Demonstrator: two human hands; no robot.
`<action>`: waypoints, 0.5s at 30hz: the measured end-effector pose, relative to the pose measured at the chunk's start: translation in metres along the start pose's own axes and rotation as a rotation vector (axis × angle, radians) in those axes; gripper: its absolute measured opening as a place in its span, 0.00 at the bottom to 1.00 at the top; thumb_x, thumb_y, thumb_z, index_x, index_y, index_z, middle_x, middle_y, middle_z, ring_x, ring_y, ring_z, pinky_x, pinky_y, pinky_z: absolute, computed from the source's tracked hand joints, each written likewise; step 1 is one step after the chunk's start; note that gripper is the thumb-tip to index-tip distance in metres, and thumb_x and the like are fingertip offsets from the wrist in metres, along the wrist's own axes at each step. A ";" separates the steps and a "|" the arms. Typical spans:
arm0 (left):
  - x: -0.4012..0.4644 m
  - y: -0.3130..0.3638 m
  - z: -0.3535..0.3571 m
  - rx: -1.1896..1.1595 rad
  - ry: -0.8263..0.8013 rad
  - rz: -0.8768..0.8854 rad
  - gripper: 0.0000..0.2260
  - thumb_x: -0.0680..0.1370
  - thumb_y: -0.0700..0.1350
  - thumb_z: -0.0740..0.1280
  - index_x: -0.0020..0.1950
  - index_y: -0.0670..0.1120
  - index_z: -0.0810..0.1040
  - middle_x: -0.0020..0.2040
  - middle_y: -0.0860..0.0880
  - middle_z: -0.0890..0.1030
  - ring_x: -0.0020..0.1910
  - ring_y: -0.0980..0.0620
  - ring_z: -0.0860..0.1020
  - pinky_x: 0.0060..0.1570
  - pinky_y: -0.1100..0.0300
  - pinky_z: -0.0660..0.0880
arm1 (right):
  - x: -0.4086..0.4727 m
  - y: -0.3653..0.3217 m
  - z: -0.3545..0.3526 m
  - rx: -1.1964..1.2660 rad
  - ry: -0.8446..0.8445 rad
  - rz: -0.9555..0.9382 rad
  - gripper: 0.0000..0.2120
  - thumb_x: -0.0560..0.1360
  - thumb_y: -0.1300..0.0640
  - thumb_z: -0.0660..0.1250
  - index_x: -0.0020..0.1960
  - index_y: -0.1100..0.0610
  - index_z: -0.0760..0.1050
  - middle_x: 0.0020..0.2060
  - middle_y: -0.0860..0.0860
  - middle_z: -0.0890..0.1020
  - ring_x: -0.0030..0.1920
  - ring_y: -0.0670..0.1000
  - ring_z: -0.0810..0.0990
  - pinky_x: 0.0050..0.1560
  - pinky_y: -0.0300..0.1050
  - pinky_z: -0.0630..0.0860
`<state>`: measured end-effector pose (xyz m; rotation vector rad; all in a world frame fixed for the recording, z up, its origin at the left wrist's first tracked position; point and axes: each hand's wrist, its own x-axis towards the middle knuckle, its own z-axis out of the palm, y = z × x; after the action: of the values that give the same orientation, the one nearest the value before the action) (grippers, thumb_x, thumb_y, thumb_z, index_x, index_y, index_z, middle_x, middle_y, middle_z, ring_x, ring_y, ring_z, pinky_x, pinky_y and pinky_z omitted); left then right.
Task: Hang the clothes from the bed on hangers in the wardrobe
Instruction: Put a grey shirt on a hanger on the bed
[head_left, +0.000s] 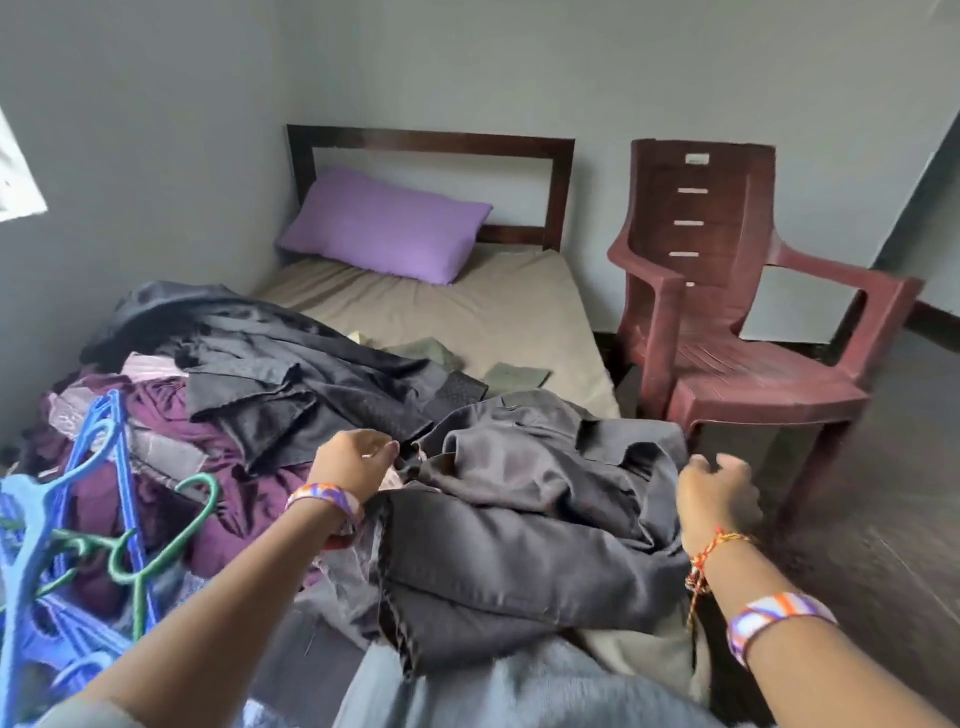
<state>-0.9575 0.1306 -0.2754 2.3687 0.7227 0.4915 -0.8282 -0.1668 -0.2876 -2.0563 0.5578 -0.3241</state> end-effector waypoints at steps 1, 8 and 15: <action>0.004 0.003 0.004 -0.017 -0.014 -0.001 0.10 0.78 0.44 0.65 0.55 0.42 0.82 0.52 0.43 0.83 0.56 0.45 0.78 0.51 0.59 0.70 | -0.007 -0.005 -0.001 -0.067 -0.013 -0.097 0.19 0.76 0.53 0.61 0.66 0.56 0.71 0.65 0.61 0.72 0.67 0.63 0.67 0.66 0.58 0.61; 0.023 0.027 0.039 -0.020 -0.108 0.116 0.09 0.76 0.43 0.66 0.55 0.45 0.82 0.51 0.44 0.83 0.53 0.47 0.80 0.52 0.62 0.70 | -0.027 -0.023 0.023 -0.543 -0.290 -0.850 0.26 0.78 0.49 0.60 0.74 0.49 0.58 0.76 0.49 0.55 0.74 0.53 0.52 0.70 0.52 0.51; 0.043 0.023 0.069 0.033 -0.158 0.120 0.13 0.75 0.43 0.65 0.58 0.45 0.81 0.57 0.44 0.81 0.60 0.46 0.77 0.57 0.63 0.67 | 0.000 -0.006 0.089 -0.479 -0.795 -0.575 0.25 0.80 0.45 0.54 0.75 0.39 0.50 0.77 0.53 0.53 0.75 0.55 0.56 0.73 0.53 0.57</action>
<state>-0.8812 0.1109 -0.3048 2.4590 0.5234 0.3392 -0.7877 -0.0985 -0.3281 -2.5380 -0.4976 0.3437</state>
